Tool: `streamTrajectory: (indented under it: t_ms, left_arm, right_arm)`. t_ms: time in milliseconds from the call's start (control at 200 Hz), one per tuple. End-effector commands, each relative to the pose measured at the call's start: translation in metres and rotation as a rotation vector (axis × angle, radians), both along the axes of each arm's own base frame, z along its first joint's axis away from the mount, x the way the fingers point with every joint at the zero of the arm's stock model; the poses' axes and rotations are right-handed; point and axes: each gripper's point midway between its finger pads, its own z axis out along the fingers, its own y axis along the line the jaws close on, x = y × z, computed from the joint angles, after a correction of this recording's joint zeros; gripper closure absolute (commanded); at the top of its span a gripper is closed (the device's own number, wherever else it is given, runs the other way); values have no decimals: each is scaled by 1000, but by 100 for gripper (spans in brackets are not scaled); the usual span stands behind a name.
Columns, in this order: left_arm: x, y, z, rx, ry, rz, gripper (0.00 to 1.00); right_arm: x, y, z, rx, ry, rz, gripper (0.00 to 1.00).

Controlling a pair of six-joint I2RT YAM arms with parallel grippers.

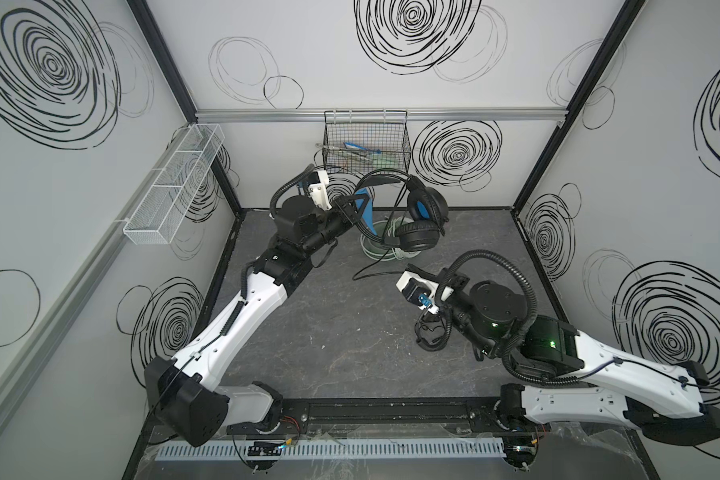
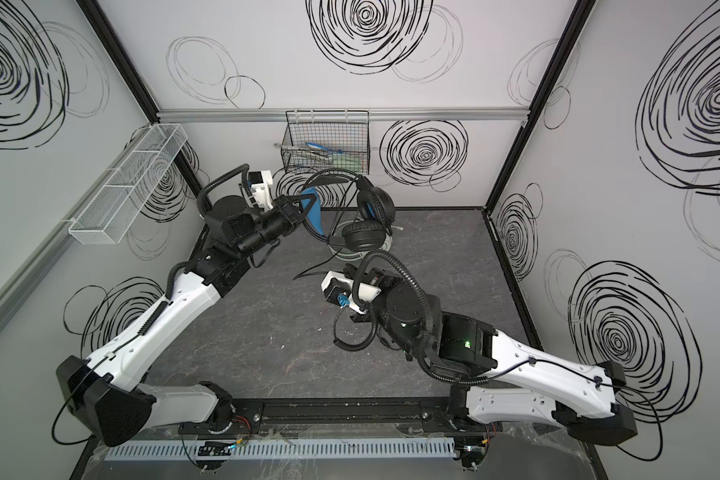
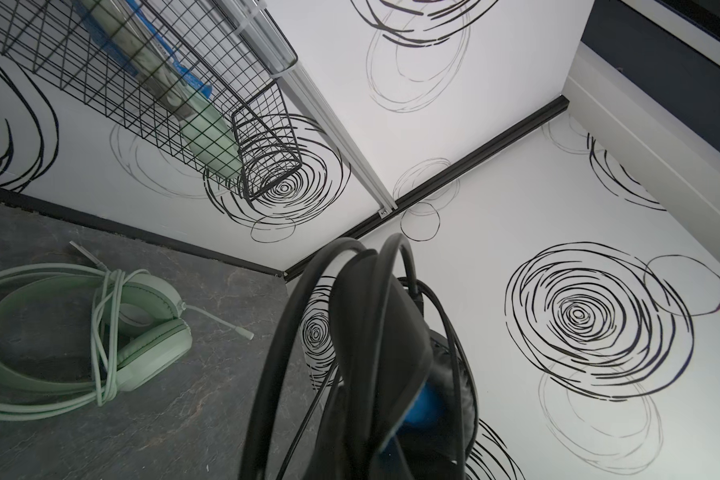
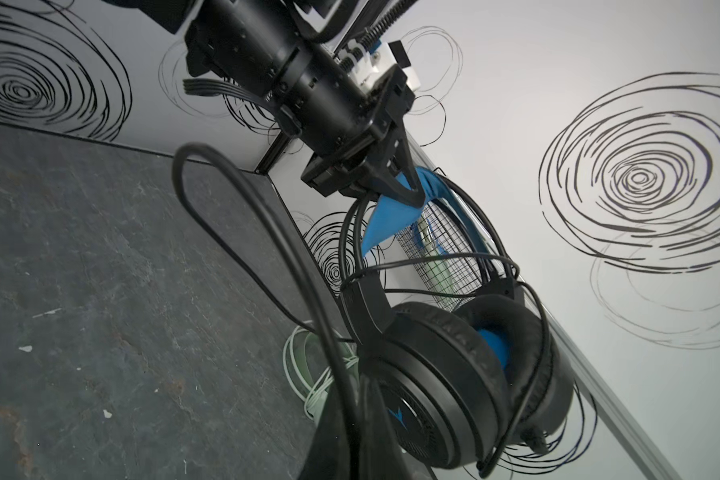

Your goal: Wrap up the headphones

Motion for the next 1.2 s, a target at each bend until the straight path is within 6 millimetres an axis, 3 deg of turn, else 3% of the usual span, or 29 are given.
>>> streamTrajectory:
  t_ms: [0,200,435,645,1031,1116,1196]
  left_arm:
    - [-4,-6,44,-78,-157,6,100]
    - [-3,-20,-1,50,-102,-39,100]
    - [-15,-33,-49,182,-29,-161,100]
    - [-28,-22,-84,212,23,-258,100]
    - [-78,-31,-124,253,94,-456,100]
    - [-87,-31,-130,244,108,-475,100]
    - [-91,-32,-132,217,124,-483,100]
  right_arm:
    - [10,-13,26,-74,-73,-110,100]
    - [26,-11,42,-188,-98,-163,100]
    - [58,-26,54,-221,-73,-234,100]
    - [85,-42,66,-199,-82,-334,100]
    - [114,-81,87,-135,-106,-470,100]
    - [117,-81,94,-110,-120,-487,100]
    - [113,-68,96,-105,-127,-444,100]
